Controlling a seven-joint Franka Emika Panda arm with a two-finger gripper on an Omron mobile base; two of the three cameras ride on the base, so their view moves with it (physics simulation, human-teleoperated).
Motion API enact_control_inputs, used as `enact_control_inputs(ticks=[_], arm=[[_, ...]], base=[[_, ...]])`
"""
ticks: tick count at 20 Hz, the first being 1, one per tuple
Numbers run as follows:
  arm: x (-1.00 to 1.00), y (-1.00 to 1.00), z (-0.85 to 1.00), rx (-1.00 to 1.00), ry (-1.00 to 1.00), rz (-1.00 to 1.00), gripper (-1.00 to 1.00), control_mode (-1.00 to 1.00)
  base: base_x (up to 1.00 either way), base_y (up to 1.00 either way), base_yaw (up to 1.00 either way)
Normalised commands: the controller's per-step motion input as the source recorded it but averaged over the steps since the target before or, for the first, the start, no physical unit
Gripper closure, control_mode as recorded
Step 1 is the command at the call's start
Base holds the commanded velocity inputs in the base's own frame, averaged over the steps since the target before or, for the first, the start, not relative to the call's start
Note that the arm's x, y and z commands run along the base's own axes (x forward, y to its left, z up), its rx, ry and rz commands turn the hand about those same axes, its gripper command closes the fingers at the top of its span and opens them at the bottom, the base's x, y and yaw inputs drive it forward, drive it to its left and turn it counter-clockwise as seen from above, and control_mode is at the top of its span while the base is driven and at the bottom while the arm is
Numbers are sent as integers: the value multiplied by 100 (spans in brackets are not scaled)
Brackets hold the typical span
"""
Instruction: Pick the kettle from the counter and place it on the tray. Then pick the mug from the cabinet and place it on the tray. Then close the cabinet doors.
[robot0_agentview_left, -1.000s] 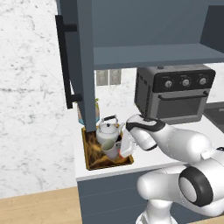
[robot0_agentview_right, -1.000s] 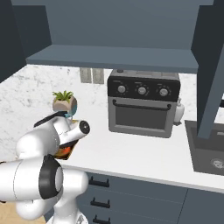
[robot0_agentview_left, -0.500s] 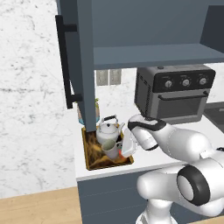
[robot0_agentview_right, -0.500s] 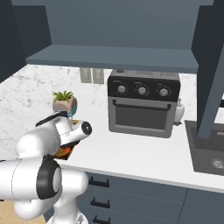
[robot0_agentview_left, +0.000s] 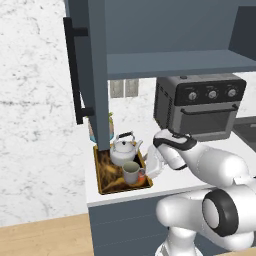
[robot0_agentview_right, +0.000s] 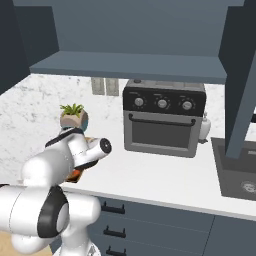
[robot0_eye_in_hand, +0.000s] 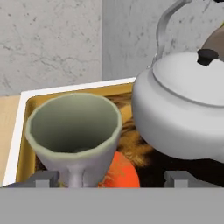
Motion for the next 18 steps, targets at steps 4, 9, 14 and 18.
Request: enact_control_inputs(ticks=[4, 9, 14, 18], arm=[[-11, -15, 4, 0, 0, 0, -100, -100], [-26, 0, 41, 0, 0, 0, -100, -100], [-43, 6, 72, 0, 0, 0, -100, -100], [-57, 0, 65, 0, 2, 0, -100, -100]], base=[[0, 0, 0], [0, 0, 0], [0, 0, 0], [0, 0, 0]])
